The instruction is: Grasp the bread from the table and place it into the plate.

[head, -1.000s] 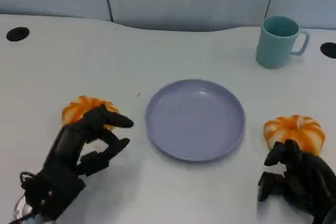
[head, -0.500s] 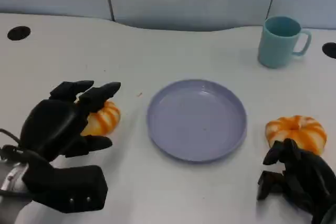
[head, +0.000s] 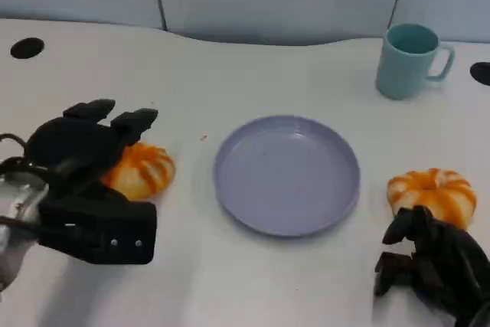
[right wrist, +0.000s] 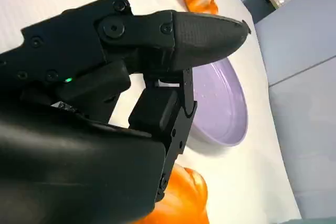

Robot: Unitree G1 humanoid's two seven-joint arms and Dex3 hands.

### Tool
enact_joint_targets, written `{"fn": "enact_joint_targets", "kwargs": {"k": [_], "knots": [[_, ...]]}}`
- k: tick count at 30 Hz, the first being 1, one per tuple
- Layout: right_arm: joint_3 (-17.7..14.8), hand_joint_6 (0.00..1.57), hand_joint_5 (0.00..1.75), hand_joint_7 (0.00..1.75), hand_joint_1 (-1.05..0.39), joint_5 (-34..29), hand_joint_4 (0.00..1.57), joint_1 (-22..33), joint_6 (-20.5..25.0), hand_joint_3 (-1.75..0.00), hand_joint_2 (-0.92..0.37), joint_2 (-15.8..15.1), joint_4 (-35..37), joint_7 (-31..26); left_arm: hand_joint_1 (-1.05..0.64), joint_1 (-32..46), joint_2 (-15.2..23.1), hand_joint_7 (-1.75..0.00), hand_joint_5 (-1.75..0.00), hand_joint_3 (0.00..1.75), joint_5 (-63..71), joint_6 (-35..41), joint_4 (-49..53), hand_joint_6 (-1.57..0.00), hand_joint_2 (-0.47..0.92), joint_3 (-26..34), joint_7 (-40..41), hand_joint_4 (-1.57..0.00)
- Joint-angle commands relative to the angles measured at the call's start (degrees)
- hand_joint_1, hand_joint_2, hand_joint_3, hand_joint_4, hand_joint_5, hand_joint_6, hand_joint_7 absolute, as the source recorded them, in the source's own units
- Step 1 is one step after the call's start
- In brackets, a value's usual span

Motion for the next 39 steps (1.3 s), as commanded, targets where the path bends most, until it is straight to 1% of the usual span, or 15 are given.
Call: {"fn": "enact_joint_targets", "kwargs": {"k": [1, 6, 9, 13, 18, 22, 24, 27, 30, 31, 36, 39], "knots": [[0.0, 1.17, 1.13, 1.08, -0.44, -0.68, 1.32, 1.84, 1.25, -0.5, -0.92, -0.34, 0.64, -0.69, -0.56, -4.77, -0.33, 0.0, 0.0, 0.0, 1.51, 0.55, 8.02, -0.05, 0.77, -3.86, 1.32, 0.0], [0.0, 1.17, 1.14, 1.09, -0.45, -0.42, 1.32, 2.45, 1.67, -0.5, -0.92, -0.31, -0.29, -0.81, -0.54, -10.11, -2.93, 0.0, 0.0, 0.0, 1.8, 1.31, 17.01, 0.0, 0.77, -7.67, 1.37, 0.0], [-0.15, 1.17, 1.14, 1.1, -0.44, -0.15, 1.31, 2.62, 2.06, -0.49, -0.92, -0.16, -0.68, -1.03, -0.54, -11.62, -3.45, 0.0, 0.0, 0.0, 1.36, 1.07, 19.71, 0.0, 0.76, -8.86, 2.14, 0.0], [0.33, 1.16, 1.15, 1.09, -0.44, -0.71, 1.32, 3.2, 2.12, -0.52, -0.92, -0.79, -1.53, -0.56, -0.57, -15.79, -6.72, -0.01, 0.0, 0.0, 1.71, 1.2, 28.66, -0.02, 0.75, -11.44, 4.07, 0.0], [0.32, 1.17, 1.16, 1.11, -0.45, -0.79, 1.32, 3.75, 1.69, -0.51, -0.92, -0.56, -2.21, -0.99, -0.46, -19.67, -10.36, -0.01, 0.0, 0.0, 1.1, 2.49, 37.67, -0.02, 0.72, -13.42, 5.17, 0.0], [-0.23, 1.16, 1.17, 1.11, -0.44, 0.12, 1.31, 4.07, 2.82, -0.5, -0.92, -0.45, -2.78, -1.22, -0.43, -22.25, -12.9, -0.01, 0.0, 0.0, 1.28, 3.32, 43.61, -0.03, 0.72, -15.15, 5.39, 0.0], [-0.01, 1.17, 1.17, 1.11, -0.45, -0.28, 1.3, 4.41, 2.98, -0.49, -0.92, -0.66, -3.3, -1.45, -0.4, -23.31, -13.88, -0.01, 0.0, 0.0, 1.45, 4.09, 45.86, -0.03, 0.71, -16.02, 5.07, 0.0], [0.07, 1.17, 1.18, 1.11, -0.46, -0.4, 1.3, 4.77, 2.87, -0.49, -0.92, -0.69, -3.71, -1.44, -0.39, -24.24, -14.54, -0.01, 0.0, 0.0, 0.58, 4.43, 47.78, -0.04, 0.7, -16.27, 3.85, 0.0], [-0.07, 1.17, 1.18, 1.11, -0.45, 0.0, 1.29, 5.25, 3.41, -0.49, -0.92, -0.49, -4.54, -1.68, -0.35, -25.05, -14.71, 0.0, 0.0, 0.01, -0.64, 5.42, 49.59, -0.03, 0.72, -16.01, -0.11, 0.0], [-0.09, 1.16, 1.21, 1.13, -0.45, 0.11, 1.27, 5.34, 3.57, -0.5, -0.92, -0.51, -4.69, -1.62, -0.36, -25.03, -14.77, -0.01, 0.0, 0.01, -0.77, 6.04, 50.08, -0.04, 0.73, -16.22, -0.44, -0.01], [-0.34, 1.14, 1.23, 1.14, -0.44, 0.58, 1.25, 5.54, 3.6, -0.5, -0.92, -0.64, -4.7, -0.88, -0.29, -24.5, -14.92, -0.02, -0.02, 0.01, -1.12, 7.29, 50.92, -0.08, 0.77, -16.7, 1.11, -0.05], [-0.56, 1.14, 1.23, 1.15, -0.45, 0.8, 1.25, 5.74, 4.11, -0.48, -0.92, -0.55, -5.06, -1.35, -0.27, -23.69, -15.0, -0.04, -0.05, 0.02, -0.72, 6.79, 50.91, -0.15, 0.8, -17.21, 5.19, -0.12]]}}
